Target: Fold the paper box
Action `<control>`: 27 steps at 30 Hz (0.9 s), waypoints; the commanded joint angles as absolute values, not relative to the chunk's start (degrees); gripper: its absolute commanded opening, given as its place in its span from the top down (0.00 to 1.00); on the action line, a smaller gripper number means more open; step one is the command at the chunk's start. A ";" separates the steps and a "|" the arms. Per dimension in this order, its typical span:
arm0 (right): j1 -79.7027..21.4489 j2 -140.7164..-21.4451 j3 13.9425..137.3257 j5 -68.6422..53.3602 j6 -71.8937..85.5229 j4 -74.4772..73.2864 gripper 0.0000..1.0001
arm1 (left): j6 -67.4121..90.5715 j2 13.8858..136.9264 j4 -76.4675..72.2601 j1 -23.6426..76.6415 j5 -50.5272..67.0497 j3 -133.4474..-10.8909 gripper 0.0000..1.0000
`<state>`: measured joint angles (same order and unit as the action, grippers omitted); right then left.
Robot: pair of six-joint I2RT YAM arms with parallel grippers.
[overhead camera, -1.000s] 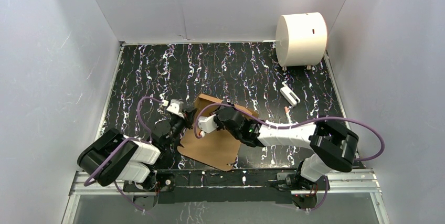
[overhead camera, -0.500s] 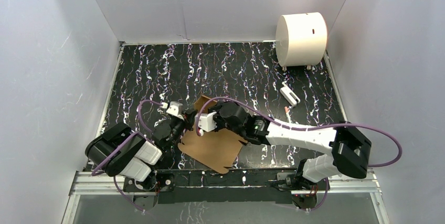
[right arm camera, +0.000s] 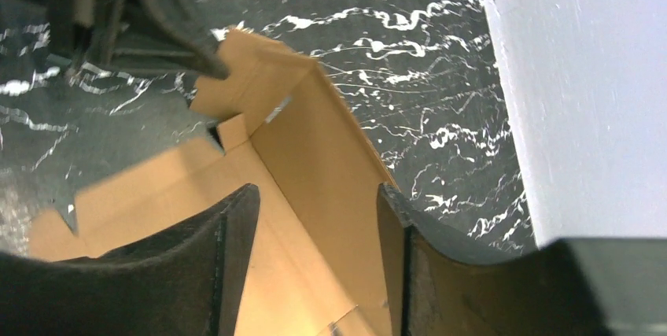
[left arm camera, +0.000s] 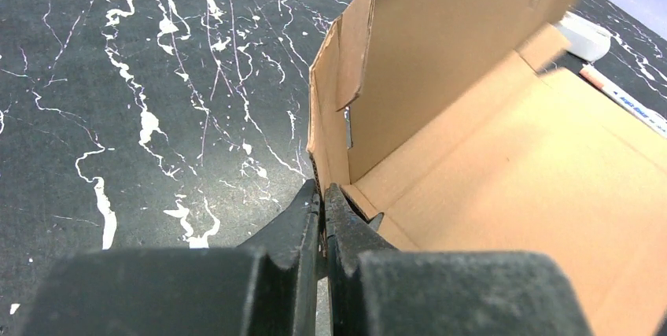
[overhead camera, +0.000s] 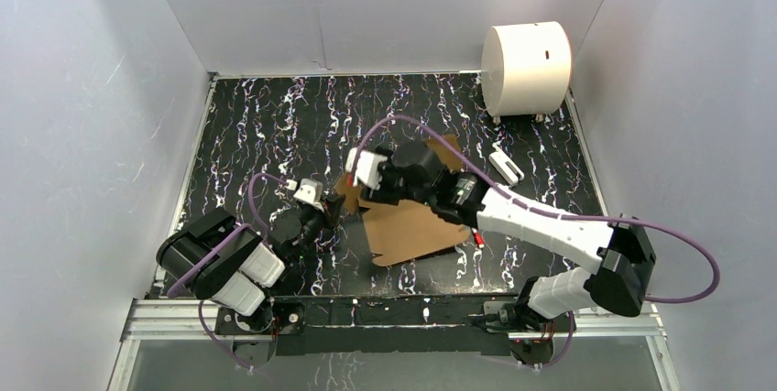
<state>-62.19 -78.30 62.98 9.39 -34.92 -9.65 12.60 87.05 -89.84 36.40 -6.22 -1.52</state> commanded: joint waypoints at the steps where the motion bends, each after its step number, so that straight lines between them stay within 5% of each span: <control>1: -58.01 -74.63 68.85 5.17 -23.86 -10.21 0.32 | 9.78 88.70 -90.61 36.91 -5.44 -1.11 1.00; 7: -51.50 -76.68 71.40 9.26 -8.90 -7.35 0.26 | 7.63 88.59 -90.49 36.91 -5.37 -1.84 1.00; 12: -49.71 -79.54 70.78 18.59 9.36 -4.56 0.02 | 7.17 89.12 -90.44 36.91 -4.85 -2.26 1.00; 27: -43.36 -97.38 81.04 12.92 26.58 -0.55 0.18 | 5.85 86.87 -86.20 36.91 -3.18 -3.33 1.00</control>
<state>-44.16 -96.07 77.73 13.02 21.15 -4.75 7.99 87.37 -88.79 36.51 -4.84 -2.79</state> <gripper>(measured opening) 0.852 0.011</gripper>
